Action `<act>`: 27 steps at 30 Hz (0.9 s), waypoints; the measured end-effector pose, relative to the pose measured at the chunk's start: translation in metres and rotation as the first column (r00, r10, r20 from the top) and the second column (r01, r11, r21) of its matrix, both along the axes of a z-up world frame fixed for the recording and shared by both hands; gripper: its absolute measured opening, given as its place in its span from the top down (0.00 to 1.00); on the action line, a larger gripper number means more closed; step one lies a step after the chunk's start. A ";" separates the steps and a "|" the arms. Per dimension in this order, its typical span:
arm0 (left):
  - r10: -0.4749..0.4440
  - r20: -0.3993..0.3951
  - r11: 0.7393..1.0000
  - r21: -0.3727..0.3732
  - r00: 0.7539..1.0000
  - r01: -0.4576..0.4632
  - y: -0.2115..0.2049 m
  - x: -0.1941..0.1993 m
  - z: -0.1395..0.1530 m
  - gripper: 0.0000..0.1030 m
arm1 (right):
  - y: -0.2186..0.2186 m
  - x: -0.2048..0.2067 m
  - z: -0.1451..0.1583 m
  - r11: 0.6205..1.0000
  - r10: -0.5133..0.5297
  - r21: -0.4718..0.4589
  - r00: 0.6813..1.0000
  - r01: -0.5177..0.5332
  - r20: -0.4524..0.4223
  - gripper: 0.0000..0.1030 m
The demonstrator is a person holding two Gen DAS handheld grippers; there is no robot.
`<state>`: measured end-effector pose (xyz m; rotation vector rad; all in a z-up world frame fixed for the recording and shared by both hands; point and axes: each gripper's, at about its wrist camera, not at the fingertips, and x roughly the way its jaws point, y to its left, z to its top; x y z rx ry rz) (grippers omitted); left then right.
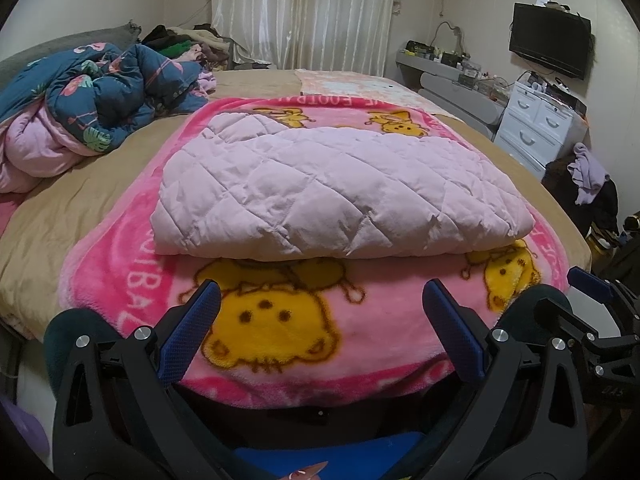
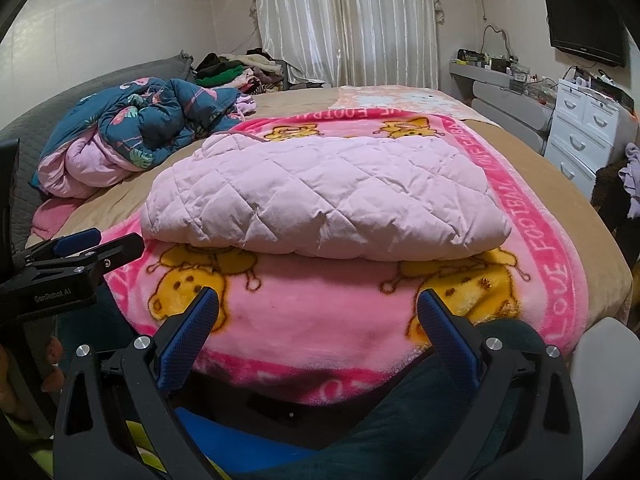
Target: Fold large clothes
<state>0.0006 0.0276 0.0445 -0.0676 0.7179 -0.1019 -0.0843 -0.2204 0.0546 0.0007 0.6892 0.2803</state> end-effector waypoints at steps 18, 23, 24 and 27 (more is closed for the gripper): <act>0.002 0.004 1.000 0.004 1.000 -0.002 0.002 0.001 0.000 0.08 | 0.001 0.000 -0.002 1.000 0.001 -0.003 1.000 -0.001 -0.004 0.04; 0.001 0.002 1.000 0.005 1.000 -0.001 0.002 0.000 0.000 0.08 | 0.000 0.000 -0.002 1.000 0.001 -0.004 1.000 -0.001 -0.005 0.04; 0.001 0.001 1.000 0.009 1.000 -0.001 0.001 0.001 0.000 0.08 | 0.000 0.000 -0.002 1.000 0.001 -0.003 1.000 -0.001 -0.005 0.04; -0.001 0.004 1.000 0.013 1.000 0.000 0.003 0.000 0.000 0.08 | 0.000 0.000 -0.002 1.000 0.003 -0.004 1.000 -0.003 -0.007 0.04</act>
